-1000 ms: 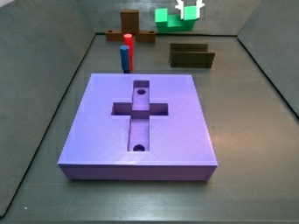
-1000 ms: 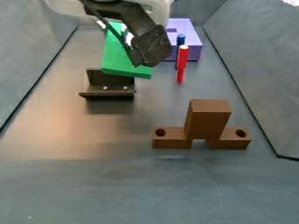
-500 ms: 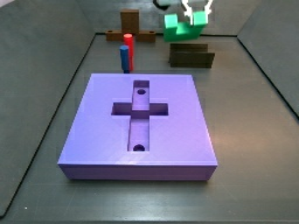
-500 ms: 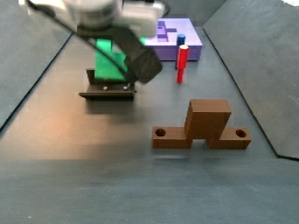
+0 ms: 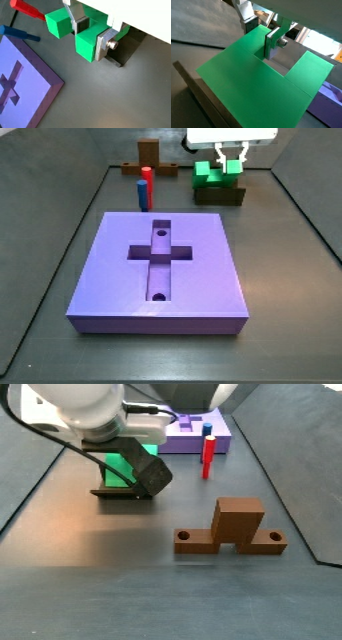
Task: Pick up the green object. Move up. Place the green object on the fixture. Regrasp the green object. Move to above the board. Insert the green object.
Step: Place the green object on the fixture.
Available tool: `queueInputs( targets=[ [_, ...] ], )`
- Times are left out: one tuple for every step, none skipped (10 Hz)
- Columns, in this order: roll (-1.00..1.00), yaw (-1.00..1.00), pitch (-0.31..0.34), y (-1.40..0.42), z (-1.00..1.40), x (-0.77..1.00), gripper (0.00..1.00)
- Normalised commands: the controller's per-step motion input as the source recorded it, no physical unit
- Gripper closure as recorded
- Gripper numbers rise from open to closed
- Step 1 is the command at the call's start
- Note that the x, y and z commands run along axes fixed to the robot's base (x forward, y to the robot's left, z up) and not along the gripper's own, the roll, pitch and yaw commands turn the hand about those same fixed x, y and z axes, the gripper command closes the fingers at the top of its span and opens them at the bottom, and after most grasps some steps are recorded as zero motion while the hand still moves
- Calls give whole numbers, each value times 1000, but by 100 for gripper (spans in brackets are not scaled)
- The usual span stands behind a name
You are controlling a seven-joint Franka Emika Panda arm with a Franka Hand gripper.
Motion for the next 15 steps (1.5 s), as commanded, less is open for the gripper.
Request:
queueInputs(
  targets=[
    [-300, -83, 231, 26, -31, 374, 100],
    [-237, -83, 357, 106, 3, 463, 100],
    [0, -91, 457, 109, 31, 646, 100],
    [37, -166, 343, 57, 177, 646, 100],
    [200, -197, -11, 37, 231, 403, 100],
    [277, -143, -286, 0, 477, 369, 100],
    [237, -189, -437, 0, 226, 363, 100],
    [-43, 0, -260, 0, -103, 189, 100],
    [-437, -34, -100, 23, -157, 94, 100],
    [-371, -37, 0, 0, -137, 0, 100],
    [-480, 0, 0, 6, -277, -63, 100],
    [-277, 0, 0, 80, -283, -6, 100],
    [-109, -17, 11, 171, -189, -63, 100],
    [0, -46, 100, 194, -126, -40, 100],
    [271, -146, 194, 49, -89, -146, 100]
  ],
)
